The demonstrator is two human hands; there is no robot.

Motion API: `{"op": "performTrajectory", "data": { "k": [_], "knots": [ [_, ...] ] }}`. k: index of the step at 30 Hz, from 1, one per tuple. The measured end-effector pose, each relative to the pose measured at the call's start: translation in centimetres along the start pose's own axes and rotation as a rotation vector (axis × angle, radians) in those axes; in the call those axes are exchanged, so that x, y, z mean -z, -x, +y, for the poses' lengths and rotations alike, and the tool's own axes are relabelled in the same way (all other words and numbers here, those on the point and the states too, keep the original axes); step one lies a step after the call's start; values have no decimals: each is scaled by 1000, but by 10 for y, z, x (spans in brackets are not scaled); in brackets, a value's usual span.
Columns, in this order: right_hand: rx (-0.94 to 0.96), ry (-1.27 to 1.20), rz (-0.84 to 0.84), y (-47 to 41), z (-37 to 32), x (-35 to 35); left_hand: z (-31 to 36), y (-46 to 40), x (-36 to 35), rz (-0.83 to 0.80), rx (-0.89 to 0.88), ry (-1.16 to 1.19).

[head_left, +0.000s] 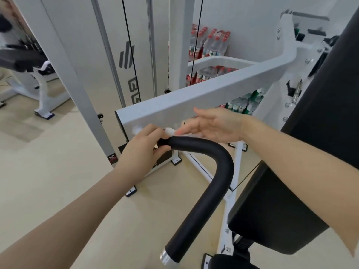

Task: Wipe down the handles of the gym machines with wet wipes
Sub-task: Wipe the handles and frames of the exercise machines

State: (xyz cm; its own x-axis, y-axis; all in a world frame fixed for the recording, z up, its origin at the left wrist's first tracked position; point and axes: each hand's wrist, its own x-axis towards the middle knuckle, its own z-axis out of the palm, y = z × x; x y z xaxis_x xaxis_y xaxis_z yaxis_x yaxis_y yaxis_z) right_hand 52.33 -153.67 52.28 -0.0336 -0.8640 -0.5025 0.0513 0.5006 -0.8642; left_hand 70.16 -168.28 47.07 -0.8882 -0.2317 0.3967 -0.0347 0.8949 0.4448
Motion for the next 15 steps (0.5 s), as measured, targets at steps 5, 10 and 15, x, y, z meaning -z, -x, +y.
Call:
{"op": "performTrajectory", "data": {
  "k": [5,10,15],
  "knots": [
    [45,201,282,42,14,-4,0,1,-9,64,-105,-112],
    [70,3,421,43,23,-31,15,-5,-12,9,-327,-87],
    [157,-229,541,100,56,-56,42,3,-26,-79,-577,45]
  ]
}}
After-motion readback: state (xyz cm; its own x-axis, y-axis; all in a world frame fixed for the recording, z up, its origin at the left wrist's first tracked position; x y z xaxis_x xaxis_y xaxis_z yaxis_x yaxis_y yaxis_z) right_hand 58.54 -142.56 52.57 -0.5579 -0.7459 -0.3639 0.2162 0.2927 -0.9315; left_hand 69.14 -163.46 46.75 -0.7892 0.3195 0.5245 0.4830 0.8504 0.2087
